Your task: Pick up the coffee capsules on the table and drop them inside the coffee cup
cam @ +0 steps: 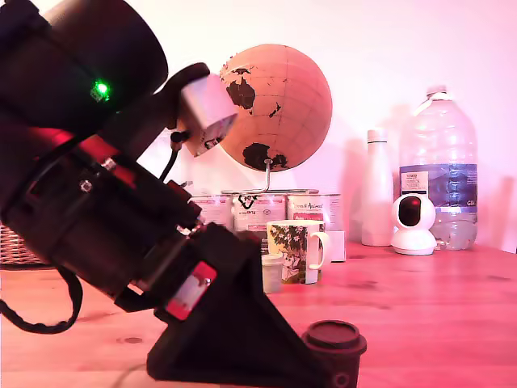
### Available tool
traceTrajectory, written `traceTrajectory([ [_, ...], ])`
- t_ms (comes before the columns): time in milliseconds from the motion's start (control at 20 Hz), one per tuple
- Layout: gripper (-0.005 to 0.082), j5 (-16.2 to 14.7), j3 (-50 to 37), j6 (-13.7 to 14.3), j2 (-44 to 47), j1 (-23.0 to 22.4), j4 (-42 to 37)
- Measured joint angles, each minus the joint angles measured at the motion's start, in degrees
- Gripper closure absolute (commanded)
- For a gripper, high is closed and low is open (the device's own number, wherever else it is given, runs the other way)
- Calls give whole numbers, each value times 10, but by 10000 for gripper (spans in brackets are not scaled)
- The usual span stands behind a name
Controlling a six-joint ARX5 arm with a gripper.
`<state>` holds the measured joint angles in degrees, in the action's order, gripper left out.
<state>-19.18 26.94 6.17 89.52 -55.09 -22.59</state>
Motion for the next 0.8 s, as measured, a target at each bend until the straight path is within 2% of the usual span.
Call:
traceTrajectory([
  [650, 176, 9, 106, 1, 76, -23, 70],
  [700, 220, 11, 109, 1, 78, -23, 73],
  [800, 383, 13, 109, 1, 78, -23, 76],
])
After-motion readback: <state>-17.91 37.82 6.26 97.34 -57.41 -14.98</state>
